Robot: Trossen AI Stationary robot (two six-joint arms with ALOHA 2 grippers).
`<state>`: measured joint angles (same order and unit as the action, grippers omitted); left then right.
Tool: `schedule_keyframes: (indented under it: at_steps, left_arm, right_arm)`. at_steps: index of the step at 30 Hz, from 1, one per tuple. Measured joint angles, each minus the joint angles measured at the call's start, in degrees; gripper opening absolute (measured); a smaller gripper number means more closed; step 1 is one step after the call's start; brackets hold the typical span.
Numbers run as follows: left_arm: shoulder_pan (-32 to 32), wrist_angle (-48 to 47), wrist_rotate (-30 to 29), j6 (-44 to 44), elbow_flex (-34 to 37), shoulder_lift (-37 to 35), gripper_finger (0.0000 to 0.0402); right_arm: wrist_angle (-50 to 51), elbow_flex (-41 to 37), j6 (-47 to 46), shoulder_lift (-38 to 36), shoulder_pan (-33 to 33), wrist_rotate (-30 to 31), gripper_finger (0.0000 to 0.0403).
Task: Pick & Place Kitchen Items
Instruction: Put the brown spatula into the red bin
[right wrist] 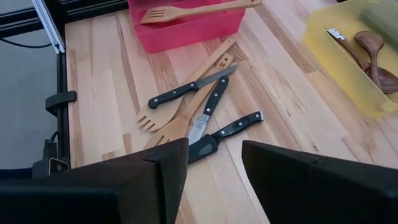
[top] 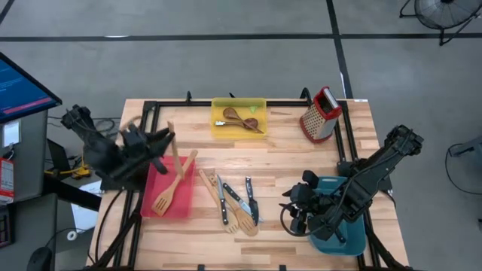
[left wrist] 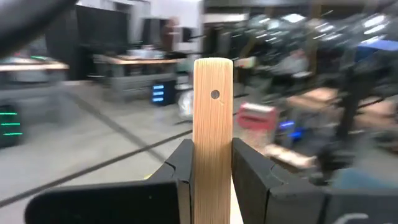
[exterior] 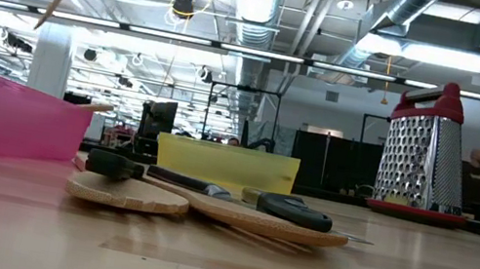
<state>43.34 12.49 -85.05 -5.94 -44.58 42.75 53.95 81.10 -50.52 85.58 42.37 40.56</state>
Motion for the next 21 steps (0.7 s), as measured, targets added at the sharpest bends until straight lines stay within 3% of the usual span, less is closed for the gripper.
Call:
schedule_keyframes:
  at_steps: [4, 6, 12, 21]
  left_arm:
    - [-0.01, -0.46, 11.42, 0.73, 0.0, -6.9, 0.0053]
    - [0.01, -2.49, 13.63, 2.99, 0.0, -9.62, 0.0053]
    - [0.03, -18.64, 12.92, 16.61, -0.02, -13.64, 0.0053]
    - [-0.03, -38.25, 14.65, 39.53, 0.0, -11.43, 0.0053]
  right_arm:
    - [-0.01, 0.0, -0.35, 0.0, -0.01, 0.0, 0.0163]
    - [-0.05, 0.0, -0.56, 0.0, -0.01, 0.0, 0.0163]
    - [-0.17, 0.0, -0.57, 0.0, -0.02, 0.0, 0.0163]
    - [-0.22, 0.0, -0.57, 0.0, -0.02, 0.0, 0.0163]
